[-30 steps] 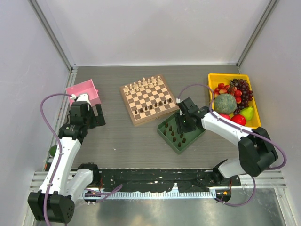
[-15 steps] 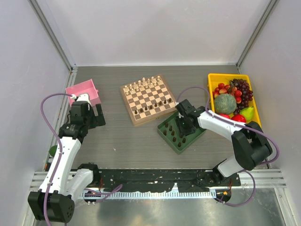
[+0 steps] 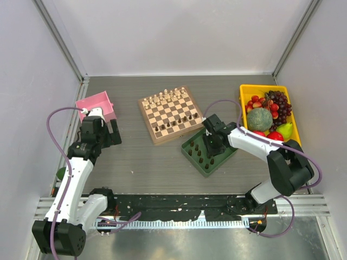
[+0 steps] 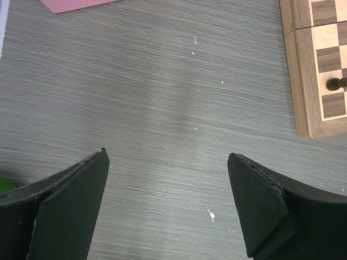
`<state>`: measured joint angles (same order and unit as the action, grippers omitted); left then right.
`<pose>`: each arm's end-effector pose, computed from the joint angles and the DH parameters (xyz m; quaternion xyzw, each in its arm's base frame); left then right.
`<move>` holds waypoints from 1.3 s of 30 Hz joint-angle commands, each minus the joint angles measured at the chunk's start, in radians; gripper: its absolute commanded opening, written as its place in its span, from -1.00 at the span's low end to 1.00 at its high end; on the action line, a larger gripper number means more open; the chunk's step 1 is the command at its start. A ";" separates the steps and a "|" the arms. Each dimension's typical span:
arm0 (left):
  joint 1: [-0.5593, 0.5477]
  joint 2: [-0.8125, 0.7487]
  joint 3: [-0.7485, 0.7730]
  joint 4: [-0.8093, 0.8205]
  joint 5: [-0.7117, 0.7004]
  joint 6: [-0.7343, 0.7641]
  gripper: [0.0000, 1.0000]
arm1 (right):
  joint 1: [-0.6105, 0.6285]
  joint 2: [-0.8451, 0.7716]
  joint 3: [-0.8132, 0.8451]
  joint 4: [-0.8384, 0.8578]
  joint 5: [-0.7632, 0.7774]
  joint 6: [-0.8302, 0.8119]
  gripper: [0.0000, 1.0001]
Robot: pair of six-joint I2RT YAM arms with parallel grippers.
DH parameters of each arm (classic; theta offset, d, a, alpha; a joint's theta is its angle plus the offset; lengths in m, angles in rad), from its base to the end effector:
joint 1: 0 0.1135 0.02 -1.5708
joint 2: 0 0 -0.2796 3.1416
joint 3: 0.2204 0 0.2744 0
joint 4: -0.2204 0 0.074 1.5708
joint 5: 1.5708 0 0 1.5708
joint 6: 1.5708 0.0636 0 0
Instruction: Set up the chess pieces on the board
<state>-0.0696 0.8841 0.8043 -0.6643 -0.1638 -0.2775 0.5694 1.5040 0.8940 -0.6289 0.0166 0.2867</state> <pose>0.2152 -0.0046 0.2756 -0.1274 0.9044 0.0047 0.4073 0.2532 0.1609 0.1582 -0.1376 0.9766 0.0611 0.1537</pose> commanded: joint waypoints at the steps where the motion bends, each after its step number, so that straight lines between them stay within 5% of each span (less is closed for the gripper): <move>1: 0.007 -0.001 0.044 0.002 0.000 0.006 0.98 | 0.000 -0.042 0.039 0.015 -0.001 -0.003 -0.31; 13: 0.008 -0.002 0.045 0.000 0.004 0.008 0.98 | 0.000 -0.073 0.074 -0.017 -0.037 -0.003 -0.65; 23: 0.007 -0.011 0.045 0.000 0.004 0.008 0.98 | 0.024 -0.105 0.276 -0.124 0.017 -0.027 -0.66; 39: 0.005 -0.025 0.042 0.000 0.006 0.009 0.98 | 0.231 0.347 0.778 -0.150 0.014 -0.026 -0.66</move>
<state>-0.0696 0.8783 0.8116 -0.6662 -0.1638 -0.2775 0.7670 1.7634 1.5368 -0.7700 0.0238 0.2646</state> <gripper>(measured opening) 0.991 0.232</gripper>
